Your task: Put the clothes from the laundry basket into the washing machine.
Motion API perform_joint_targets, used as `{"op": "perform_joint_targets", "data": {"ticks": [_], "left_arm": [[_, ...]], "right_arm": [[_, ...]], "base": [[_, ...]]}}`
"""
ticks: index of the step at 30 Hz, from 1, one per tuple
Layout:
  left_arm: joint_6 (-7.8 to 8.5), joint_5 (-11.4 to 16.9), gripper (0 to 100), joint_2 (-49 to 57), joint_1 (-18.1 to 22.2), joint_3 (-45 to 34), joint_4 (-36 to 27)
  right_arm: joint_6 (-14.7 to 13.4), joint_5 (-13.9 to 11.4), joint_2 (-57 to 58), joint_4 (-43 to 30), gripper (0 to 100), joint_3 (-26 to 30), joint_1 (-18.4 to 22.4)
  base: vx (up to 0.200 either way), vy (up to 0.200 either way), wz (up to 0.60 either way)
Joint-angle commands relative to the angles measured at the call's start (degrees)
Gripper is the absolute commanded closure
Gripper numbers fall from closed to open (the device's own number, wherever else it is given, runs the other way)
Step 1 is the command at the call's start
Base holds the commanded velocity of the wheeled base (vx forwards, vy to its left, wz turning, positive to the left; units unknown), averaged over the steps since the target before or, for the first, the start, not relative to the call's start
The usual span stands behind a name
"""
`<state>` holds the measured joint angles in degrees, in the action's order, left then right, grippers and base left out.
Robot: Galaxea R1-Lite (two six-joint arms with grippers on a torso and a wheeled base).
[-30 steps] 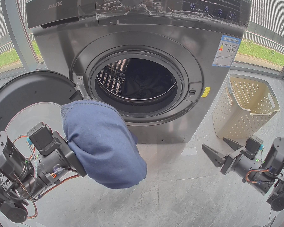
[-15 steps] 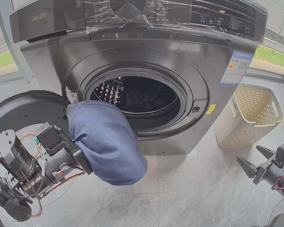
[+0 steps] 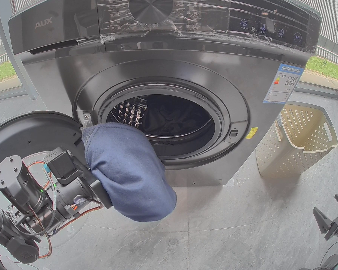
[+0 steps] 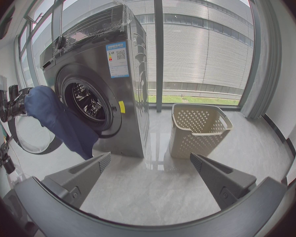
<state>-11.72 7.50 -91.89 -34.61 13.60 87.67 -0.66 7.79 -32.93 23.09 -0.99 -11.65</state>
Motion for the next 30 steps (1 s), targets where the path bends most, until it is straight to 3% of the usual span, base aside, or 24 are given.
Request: {"op": "perform_joint_targets", "data": {"ticks": [1,2,3,5,9,16,30], "left_arm": [[0.20,0.0,100,-0.3,-0.2,-0.2,0.0],[0.73,-0.1,100,-0.3,-0.2,-0.2,0.0],[1.17,-0.1,100,-0.3,-0.1,-0.3,0.0],[1.96,-0.1,100,-0.6,0.1,-0.3,0.0],[3.54,-0.2,100,-1.1,0.2,-0.4,0.1],[3.45,-0.2,100,-2.5,0.2,-0.4,0.1],[3.01,-0.2,100,-4.8,-3.0,-1.2,1.0]], "right_arm": [[0.7,-2.5,24.5,-18.2,0,0.9,4.2],[-0.7,-6.2,28.3,-23.7,0,0.5,4.8],[-1.2,-7.3,28.4,-24.9,0,0.4,5.1],[-1.5,-6.7,27.5,-23.6,0,0.8,5.9],[0.7,-7.3,30.6,-23.4,0,0.8,12.9],[0.6,-7.3,32.8,-23.4,0,0.8,11.9],[0.7,-7.3,32.9,-23.1,0,0.9,11.7]], "base": [[0.000,0.000,0.00],[0.000,0.000,0.00],[0.000,0.000,0.00],[0.000,0.000,0.00],[0.000,0.000,0.00],[0.000,0.000,0.00],[0.200,0.000,0.00]]}}
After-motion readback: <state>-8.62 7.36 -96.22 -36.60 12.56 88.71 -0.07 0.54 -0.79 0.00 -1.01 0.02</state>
